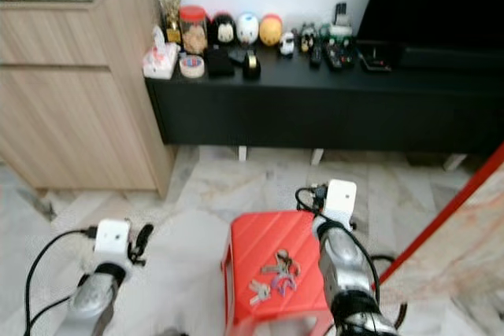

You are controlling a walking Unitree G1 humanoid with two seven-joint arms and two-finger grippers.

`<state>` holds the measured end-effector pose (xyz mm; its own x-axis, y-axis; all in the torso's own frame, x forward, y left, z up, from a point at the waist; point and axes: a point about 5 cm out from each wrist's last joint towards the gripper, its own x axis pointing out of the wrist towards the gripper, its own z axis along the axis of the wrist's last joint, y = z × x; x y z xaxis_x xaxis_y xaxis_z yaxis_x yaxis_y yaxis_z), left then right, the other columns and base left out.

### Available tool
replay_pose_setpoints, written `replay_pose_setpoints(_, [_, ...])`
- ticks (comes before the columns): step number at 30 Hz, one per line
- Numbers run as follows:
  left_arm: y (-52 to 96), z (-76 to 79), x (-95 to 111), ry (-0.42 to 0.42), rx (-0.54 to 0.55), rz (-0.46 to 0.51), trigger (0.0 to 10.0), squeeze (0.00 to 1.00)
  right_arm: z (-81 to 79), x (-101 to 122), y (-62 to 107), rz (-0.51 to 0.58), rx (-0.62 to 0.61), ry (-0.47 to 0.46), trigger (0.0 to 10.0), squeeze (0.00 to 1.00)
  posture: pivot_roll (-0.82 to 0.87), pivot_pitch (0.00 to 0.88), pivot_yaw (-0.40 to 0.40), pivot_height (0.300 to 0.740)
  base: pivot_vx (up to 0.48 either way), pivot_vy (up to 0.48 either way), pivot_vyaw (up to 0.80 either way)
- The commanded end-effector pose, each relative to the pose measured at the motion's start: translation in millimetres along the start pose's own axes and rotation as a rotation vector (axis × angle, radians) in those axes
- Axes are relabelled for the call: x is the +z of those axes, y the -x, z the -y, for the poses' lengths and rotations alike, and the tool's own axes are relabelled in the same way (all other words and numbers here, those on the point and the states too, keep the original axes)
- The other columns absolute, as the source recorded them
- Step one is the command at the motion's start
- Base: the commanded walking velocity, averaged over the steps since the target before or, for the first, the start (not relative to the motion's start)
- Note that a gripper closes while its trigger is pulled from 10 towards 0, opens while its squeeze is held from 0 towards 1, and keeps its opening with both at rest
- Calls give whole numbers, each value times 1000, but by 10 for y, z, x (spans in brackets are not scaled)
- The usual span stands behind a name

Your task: Hang keys on a hook

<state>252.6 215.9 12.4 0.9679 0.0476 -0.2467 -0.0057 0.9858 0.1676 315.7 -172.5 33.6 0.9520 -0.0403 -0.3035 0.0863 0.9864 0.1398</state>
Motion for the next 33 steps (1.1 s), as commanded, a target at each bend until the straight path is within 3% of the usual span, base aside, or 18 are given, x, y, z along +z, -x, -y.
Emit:
replay_pose_setpoints(1, [15,-13,-75,10,-1,-28,10000,0,15,5,10,14,-10,-15,10000,0,97,0,-93,707,0,0,0])
replay_pose_setpoints(10, [212,-87,-609,6,18,-298,10000,0,-61,-34,26,17,12,-19,10000,0,97,0,-89,707,0,0,0])
replay_pose_setpoints(16, [343,-64,-801,37,46,-397,10000,0,-48,-1,28,46,8,-30,10000,0,94,0,-88,722,0,0,0])
replay_pose_setpoints(27, [554,35,-1049,40,25,-536,10000,0,-42,-42,34,34,-16,-39,10000,0,91,0,-80,740,0,0,0])
replay_pose_setpoints(33, [593,50,-1075,65,29,-535,10000,0,-39,-74,55,33,-14,-37,10000,0,91,0,-79,740,0,0,0])
